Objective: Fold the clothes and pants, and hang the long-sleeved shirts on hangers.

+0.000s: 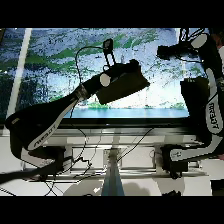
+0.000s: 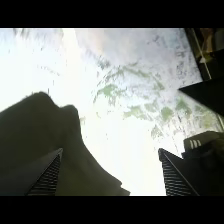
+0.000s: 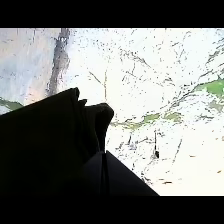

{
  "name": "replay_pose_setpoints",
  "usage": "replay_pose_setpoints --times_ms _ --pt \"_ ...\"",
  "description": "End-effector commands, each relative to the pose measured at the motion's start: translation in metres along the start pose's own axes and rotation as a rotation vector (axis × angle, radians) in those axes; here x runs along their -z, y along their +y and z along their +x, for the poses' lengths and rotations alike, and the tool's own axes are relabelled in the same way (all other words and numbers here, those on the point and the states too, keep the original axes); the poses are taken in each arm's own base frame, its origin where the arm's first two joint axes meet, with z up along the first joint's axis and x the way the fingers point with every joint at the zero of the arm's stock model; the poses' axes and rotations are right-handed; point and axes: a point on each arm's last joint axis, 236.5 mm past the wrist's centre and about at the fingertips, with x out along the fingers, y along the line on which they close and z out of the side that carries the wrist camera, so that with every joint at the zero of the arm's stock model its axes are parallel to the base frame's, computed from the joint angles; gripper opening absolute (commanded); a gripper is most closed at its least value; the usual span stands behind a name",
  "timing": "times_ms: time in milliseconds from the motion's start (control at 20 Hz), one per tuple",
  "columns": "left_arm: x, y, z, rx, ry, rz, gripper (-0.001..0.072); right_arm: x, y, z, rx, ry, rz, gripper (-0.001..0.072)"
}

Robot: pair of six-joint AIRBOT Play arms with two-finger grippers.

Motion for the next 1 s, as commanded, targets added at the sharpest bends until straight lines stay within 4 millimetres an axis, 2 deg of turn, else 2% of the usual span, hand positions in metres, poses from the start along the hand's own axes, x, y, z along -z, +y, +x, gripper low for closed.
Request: replay_pose_setpoints --times_ms 0,100,150,350,450,700,750,850,950 --pt "-0.024 -0.017 -0.015 0.023 -0.051 0.171 0.0712 0.014 -0.015 0.018 0.017 0.050 -0.105 0.0259" --pt "-0.028 -0.025 -0.022 0.036 -0.049 0.172 0.0712 0.039 -0.031 0.044 0.003 0.135 0.057 0.0348" --pt "-0.025 -0.027 -0.024 0.042 -0.029 0.173 0.0713 0.057 -0.029 0.058 -0.044 0.198 0.131 0.0426" --pt "-0.012 -0.029 -0.026 0.047 0.034 0.175 0.0712 0.117 0.009 0.091 -0.269 0.429 0.286 0.0699" --pt "-0.007 -0.028 -0.026 0.047 0.053 0.176 0.0712 0.128 0.024 0.103 -0.313 0.469 0.307 0.0698" --pt "-0.005 -0.026 -0.026 0.040 0.065 0.216 0.0712 0.130 0.064 0.128 -0.316 0.446 0.203 0.0670" --pt "-0.003 -0.023 -0.027 0.036 0.077 0.240 0.0712 0.128 0.072 0.134 -0.317 0.422 0.146 0.0532" --pt "0.004 -0.015 -0.031 0.018 0.128 0.295 0.0712 0.122 0.087 0.144 -0.312 0.374 0.065 0.0035" --pt "0.001 0.001 -0.043 -0.021 0.184 0.390 0.0712 0.107 0.091 0.147 -0.296 0.320 0.040 0.0009"
